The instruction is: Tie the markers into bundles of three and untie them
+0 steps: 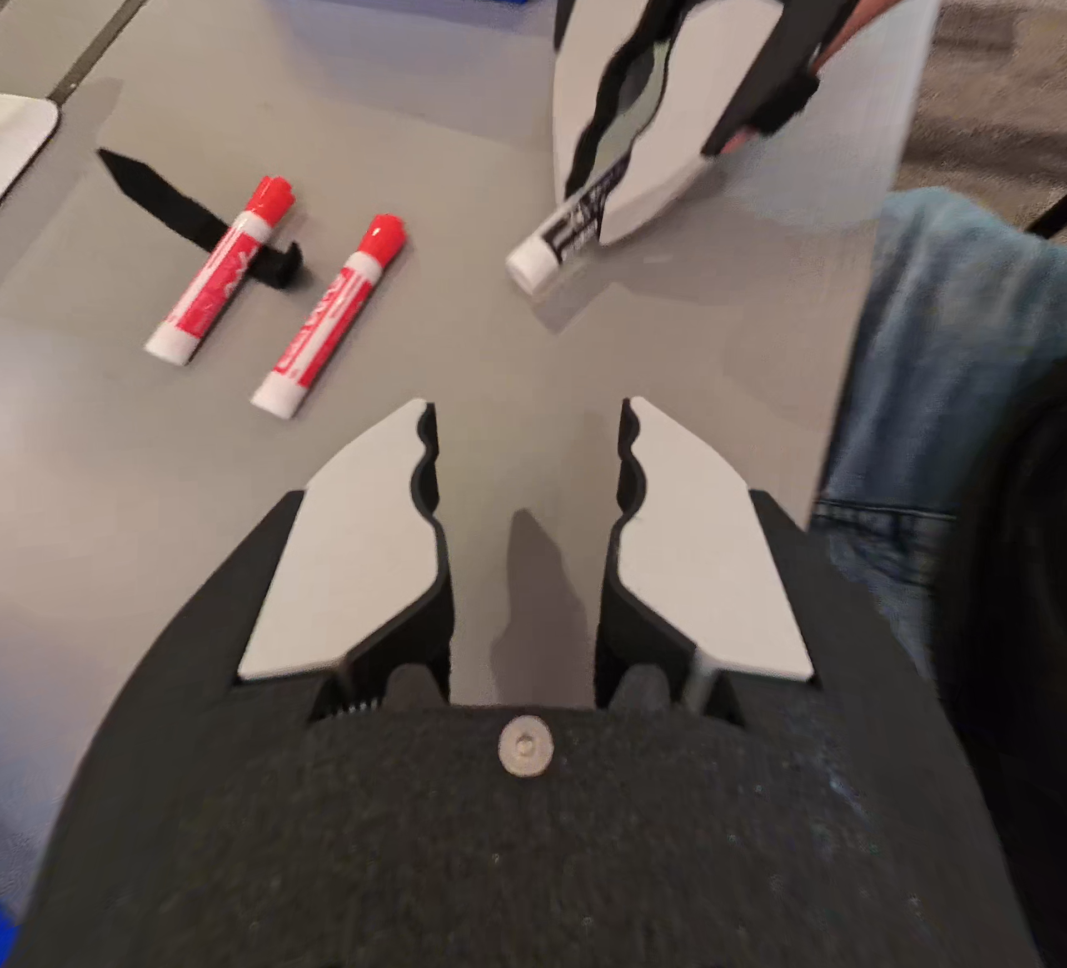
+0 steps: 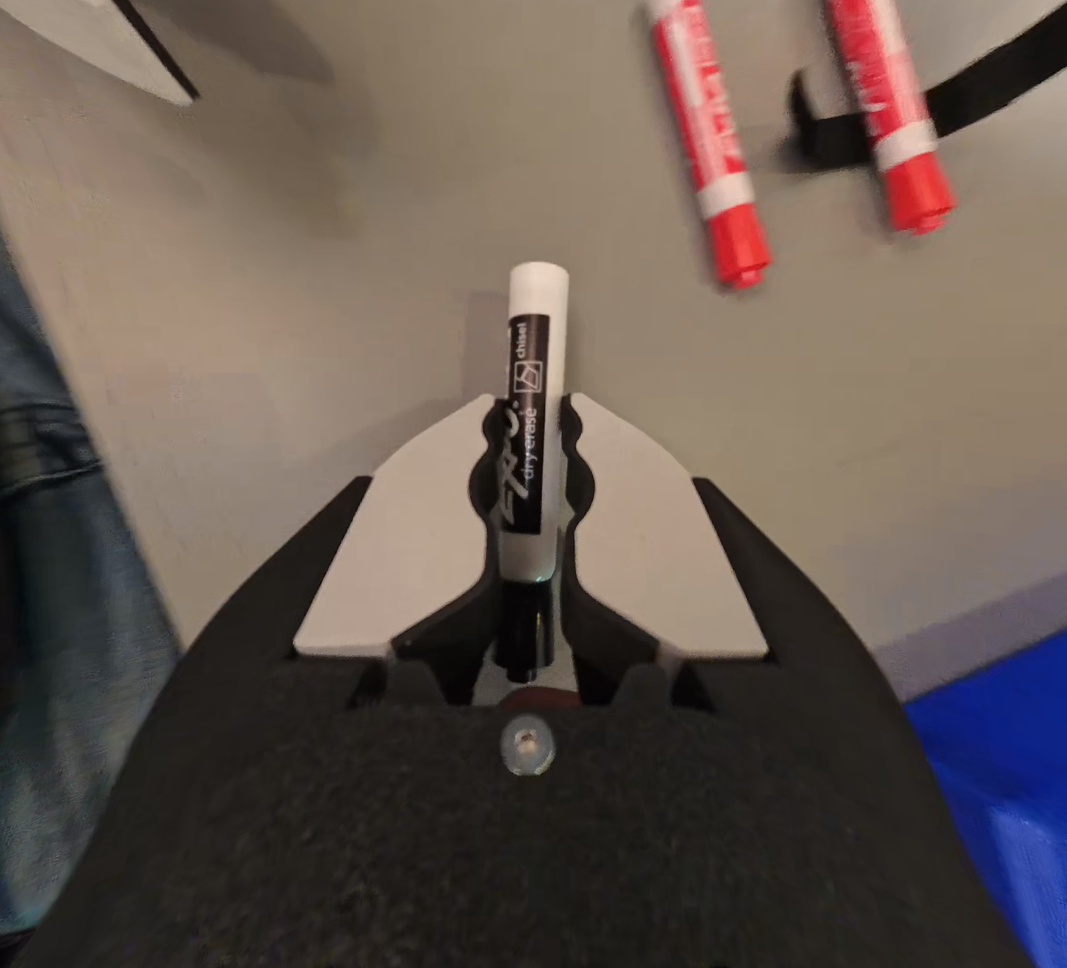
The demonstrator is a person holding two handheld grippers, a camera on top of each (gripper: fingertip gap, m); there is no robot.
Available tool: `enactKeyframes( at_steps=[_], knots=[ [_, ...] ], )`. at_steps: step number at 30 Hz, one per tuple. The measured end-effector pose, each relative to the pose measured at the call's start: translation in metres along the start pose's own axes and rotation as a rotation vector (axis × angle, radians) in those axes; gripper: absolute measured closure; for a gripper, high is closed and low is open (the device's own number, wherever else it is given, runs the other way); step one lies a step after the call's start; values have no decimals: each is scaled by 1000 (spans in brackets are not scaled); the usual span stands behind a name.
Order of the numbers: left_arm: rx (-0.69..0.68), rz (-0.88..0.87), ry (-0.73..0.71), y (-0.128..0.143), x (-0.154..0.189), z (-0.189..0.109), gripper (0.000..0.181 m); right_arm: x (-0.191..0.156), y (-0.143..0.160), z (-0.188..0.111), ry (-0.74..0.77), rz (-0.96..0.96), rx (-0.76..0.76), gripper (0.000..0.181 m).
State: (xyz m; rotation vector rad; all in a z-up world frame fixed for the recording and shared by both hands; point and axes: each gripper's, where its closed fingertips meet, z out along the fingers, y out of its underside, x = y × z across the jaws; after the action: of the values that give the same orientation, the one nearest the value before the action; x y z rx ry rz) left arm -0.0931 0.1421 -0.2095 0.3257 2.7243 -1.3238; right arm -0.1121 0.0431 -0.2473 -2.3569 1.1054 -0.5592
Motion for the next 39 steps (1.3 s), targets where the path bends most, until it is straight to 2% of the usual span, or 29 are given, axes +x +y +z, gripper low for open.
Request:
enactKeyframes(
  at_steps=[1,3,6,9,11,13,15,16,17,18,21,24,26,28,30,32,34,35,37,39],
  knots=[
    [-31,-3,-3,4,-11,4,121,11,-1,3,-17,1,-3,163],
    [-108,-10,-13,13,-37,14,121,9,2,12,-180,-18,-37,163],
    [-224,50,-45,24,-75,33,121,29,2,26,-149,-157,-56,163],
    [-344,153,-28,29,-102,53,121,33,-10,35,-217,-184,-42,163],
    [-428,215,19,30,-112,65,121,34,-13,38,-249,-185,-44,148],
    [-494,262,88,31,-115,74,122,41,-15,33,-225,-156,-33,144],
    [-518,279,155,30,-116,81,128,49,-18,22,-174,-108,26,140],
    [-525,288,186,29,-115,83,138,53,-20,17,-150,-74,61,138],
    [-539,305,205,30,-116,85,155,56,-22,12,-129,-40,98,136],
    [-546,322,217,31,-116,86,162,61,-25,8,-91,5,141,135],
    [-545,356,188,31,-121,85,163,65,-45,-5,-82,180,335,135],
    [-420,253,121,25,-132,74,163,73,-61,-16,-72,346,494,134],
    [-222,62,77,3,-140,61,163,76,-76,-24,-119,464,609,132],
    [22,-152,132,-27,-132,46,163,79,-91,-27,-194,604,701,127],
    [202,-262,167,-51,-122,35,163,80,-102,-23,-272,708,755,124],
    [282,-325,201,-63,-109,32,163,77,-115,-25,-381,766,816,126],
    [324,-360,273,-71,-90,33,163,78,-127,-41,-472,805,936,142],
    [339,-364,285,-73,-84,35,163,81,-124,-43,-465,820,940,162],
    [345,-380,322,-75,-72,40,163,80,-117,-42,-414,784,881,162],
    [297,-335,305,-69,-70,47,156,86,-105,-46,-261,698,791,163]
  ],
)
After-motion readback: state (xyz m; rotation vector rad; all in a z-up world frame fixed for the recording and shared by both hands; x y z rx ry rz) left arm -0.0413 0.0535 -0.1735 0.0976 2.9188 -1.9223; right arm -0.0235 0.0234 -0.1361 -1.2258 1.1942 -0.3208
